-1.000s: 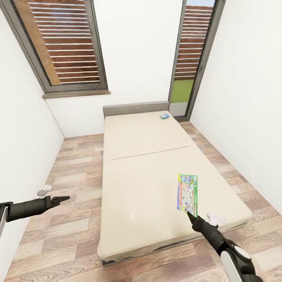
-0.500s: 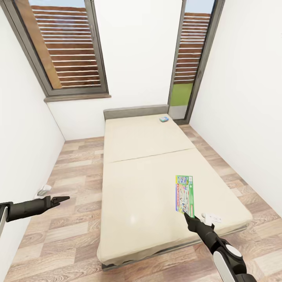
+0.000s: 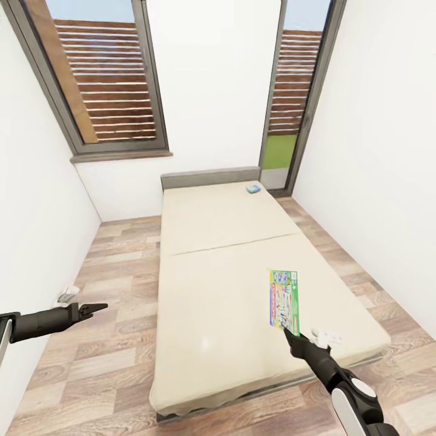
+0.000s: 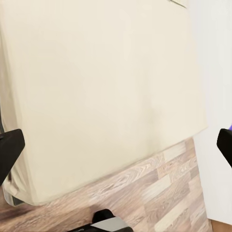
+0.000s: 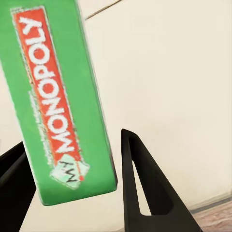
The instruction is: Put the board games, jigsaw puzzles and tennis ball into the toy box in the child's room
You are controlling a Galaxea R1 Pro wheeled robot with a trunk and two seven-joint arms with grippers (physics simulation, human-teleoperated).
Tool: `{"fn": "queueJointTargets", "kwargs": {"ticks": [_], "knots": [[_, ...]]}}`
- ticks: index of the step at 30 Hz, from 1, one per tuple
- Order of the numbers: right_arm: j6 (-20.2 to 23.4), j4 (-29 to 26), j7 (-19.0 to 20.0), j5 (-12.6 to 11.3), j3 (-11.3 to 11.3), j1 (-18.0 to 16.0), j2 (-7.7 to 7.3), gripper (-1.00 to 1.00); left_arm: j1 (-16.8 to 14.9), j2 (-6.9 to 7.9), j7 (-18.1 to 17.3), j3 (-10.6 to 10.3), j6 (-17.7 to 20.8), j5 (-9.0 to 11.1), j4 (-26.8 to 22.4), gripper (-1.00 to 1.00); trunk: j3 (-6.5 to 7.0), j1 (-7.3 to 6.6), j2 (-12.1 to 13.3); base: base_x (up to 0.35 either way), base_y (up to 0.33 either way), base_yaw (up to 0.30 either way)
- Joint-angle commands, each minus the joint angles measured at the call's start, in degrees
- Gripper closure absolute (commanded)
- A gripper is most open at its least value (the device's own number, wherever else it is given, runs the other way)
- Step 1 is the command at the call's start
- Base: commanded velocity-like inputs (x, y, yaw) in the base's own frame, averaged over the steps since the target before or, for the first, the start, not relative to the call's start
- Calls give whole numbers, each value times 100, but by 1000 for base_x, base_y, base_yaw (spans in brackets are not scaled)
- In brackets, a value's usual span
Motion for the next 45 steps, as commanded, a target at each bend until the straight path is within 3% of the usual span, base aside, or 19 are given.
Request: {"fn": "queueJointTargets", "kwargs": {"ticks": [1, 11, 29, 45], "knots": [[25, -7, 130, -32, -6, -3, -6, 100, -7, -2, -57, 14, 46, -61, -4, -100, -1, 4, -11, 0, 0, 0], [32, 33, 551, -38, -43, -3, -11, 100, -7, -1, -57, 14, 46, -61, -4, -100, 94, 4, -11, 0, 0, 0], [49, 42, 570, -52, -45, -3, -9, 100, -7, -1, -57, 19, 46, -61, -4, -100, 241, 4, -11, 0, 0, -3], [36, 42, 565, -58, -45, -3, -3, 100, -7, -1, -58, 22, 46, -64, -4, -100, 334, 4, -11, 0, 0, -211]]}}
